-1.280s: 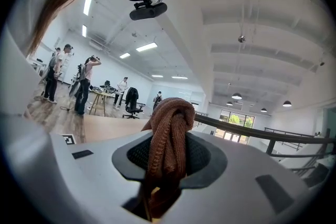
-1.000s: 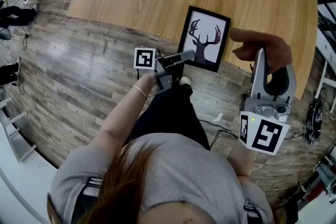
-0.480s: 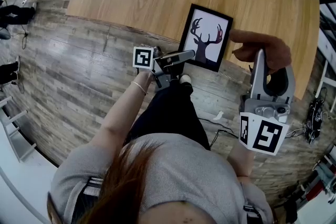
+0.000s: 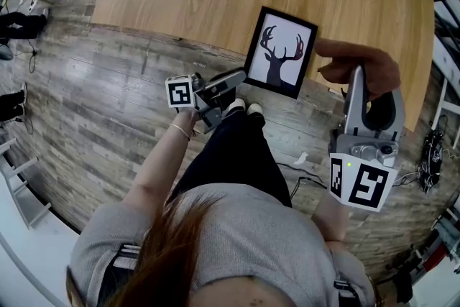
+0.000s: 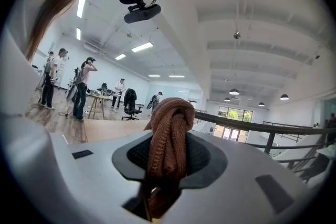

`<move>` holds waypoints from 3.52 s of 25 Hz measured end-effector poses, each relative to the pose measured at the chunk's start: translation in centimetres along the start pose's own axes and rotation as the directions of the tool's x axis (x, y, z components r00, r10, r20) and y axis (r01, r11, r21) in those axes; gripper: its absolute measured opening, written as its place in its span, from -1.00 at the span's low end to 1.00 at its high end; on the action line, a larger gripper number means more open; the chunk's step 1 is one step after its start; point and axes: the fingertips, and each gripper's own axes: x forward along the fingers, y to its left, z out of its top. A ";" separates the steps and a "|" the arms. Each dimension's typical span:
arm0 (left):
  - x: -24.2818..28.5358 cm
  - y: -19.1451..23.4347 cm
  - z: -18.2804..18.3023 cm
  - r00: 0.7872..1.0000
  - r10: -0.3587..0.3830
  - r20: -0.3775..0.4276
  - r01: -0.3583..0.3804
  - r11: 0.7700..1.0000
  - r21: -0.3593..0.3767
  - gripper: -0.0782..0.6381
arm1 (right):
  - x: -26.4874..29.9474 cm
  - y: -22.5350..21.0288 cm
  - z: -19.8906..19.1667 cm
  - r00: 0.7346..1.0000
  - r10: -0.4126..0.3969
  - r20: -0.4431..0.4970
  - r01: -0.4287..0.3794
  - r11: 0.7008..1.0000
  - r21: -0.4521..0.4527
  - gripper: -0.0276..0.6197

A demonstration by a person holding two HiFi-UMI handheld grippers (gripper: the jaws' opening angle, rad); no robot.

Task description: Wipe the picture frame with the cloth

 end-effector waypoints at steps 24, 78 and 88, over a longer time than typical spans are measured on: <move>-0.5 1.0 -0.1 0.991 0.101 -0.085 -0.091 0.989 0.114 -0.45 | -3.2 1.4 2.2 0.998 -0.056 0.018 0.056 0.998 -0.007 -0.50; -0.9 -29.5 -12.9 0.929 0.096 0.356 -0.369 0.290 0.883 -0.76 | -22.8 6.9 4.1 0.990 0.051 0.129 -0.062 0.995 0.080 -0.50; -3.2 -34.2 -20.7 0.919 0.079 0.385 -0.393 0.226 0.891 -0.76 | -31.2 8.7 5.9 0.983 0.053 0.178 -0.071 0.993 0.098 -0.50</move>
